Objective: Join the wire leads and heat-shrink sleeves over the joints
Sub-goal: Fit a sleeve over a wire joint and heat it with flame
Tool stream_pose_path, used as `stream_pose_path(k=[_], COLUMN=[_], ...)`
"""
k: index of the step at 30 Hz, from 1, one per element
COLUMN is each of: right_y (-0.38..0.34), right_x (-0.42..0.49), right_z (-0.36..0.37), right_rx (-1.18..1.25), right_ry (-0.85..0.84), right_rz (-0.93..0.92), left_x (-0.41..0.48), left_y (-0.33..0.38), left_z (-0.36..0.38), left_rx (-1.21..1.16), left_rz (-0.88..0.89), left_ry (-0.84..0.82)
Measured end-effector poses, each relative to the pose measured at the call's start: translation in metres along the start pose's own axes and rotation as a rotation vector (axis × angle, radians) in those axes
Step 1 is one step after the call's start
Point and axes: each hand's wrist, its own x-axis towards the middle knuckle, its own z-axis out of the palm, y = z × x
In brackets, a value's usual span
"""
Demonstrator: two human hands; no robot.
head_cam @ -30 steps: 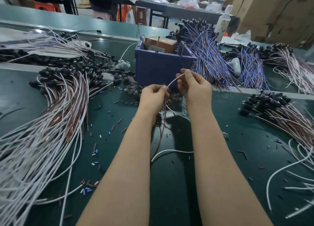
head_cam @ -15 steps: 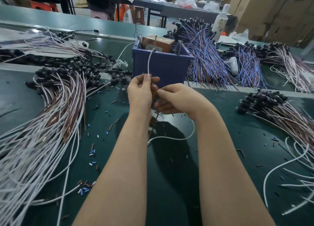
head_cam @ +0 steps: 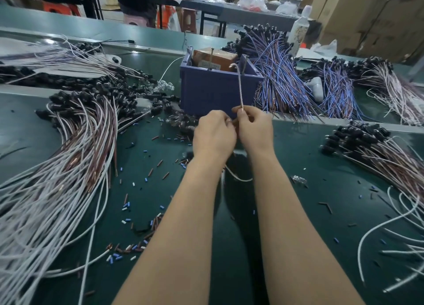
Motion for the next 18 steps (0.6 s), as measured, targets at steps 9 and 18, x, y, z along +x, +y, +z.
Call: stream_pose_path(k=[9, 18], right_y=[0.016, 0.017], right_x=[-0.001, -0.015], right_z=[0.007, 0.018], right_rx=[0.288, 0.028], right_ry=[0.09, 0.143], right_rz=[0.21, -0.018], left_x=[-0.005, -0.002], left_y=[-0.011, -0.015], left_z=[0.014, 0.017], left_rx=[-0.128, -0.34], left_rz=[-0.008, -0.029], left_ry=[0.054, 0.198])
